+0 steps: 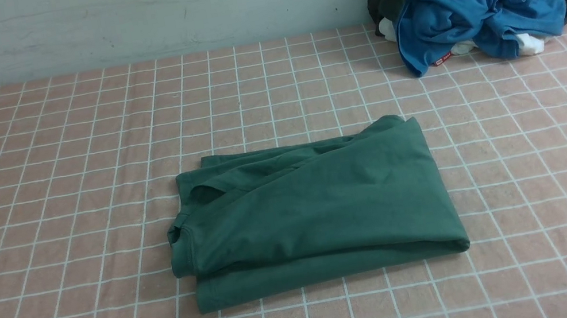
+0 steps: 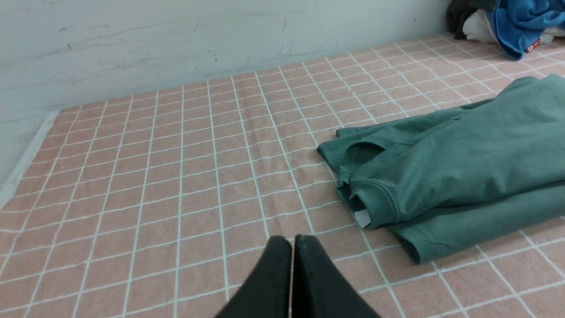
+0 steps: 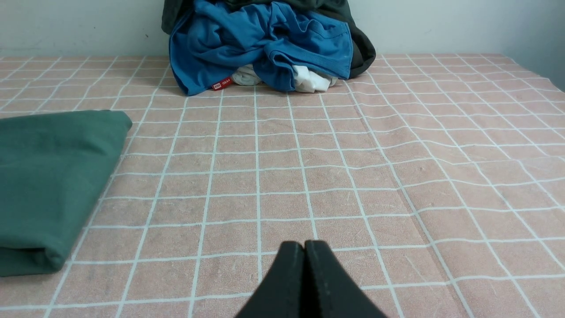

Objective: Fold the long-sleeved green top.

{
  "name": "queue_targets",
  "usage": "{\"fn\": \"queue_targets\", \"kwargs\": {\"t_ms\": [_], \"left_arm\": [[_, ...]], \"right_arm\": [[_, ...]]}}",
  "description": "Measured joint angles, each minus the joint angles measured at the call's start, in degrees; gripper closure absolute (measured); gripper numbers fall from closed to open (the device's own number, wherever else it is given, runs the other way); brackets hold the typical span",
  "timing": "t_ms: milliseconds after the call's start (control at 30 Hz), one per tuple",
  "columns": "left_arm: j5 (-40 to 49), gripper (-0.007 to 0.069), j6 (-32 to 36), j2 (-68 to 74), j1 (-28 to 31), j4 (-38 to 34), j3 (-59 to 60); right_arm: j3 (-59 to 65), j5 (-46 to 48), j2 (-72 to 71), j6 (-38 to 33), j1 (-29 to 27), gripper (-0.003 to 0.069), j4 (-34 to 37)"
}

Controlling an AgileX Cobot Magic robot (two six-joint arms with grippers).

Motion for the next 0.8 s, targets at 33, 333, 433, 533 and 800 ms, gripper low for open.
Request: {"fn": "queue_targets", "kwargs": {"t_ms": [33,333,433,533,800], "left_arm": [[-1.93,0.0628,0.55,0.00,0.65,-0.84,1.44],[-14.87,0.0628,2.81,0.00,12.19,-6.82,13.20],[-14.66,0.0628,2.92,0.00,15.29,-5.38,15.76],[-14.62,0.0628,2.92,0.00,16.42,-4.64,15.82],[-12.03,0.0628,2.92,0.00,16.63,-4.97,15.50]], "right_arm": [[0.00,0.00,0.00,0.00,0.00,0.0673,0.00],[0.00,0.00,0.00,0.00,0.00,0.0673,0.00],[0.00,0.00,0.00,-0.26,0.00,0.0673,0.00],[0.00,0.00,0.00,-0.27,0.00,0.0673,0.00],[0.00,0.02,0.00,-0.22,0.00,0.0673,0.00]]}}
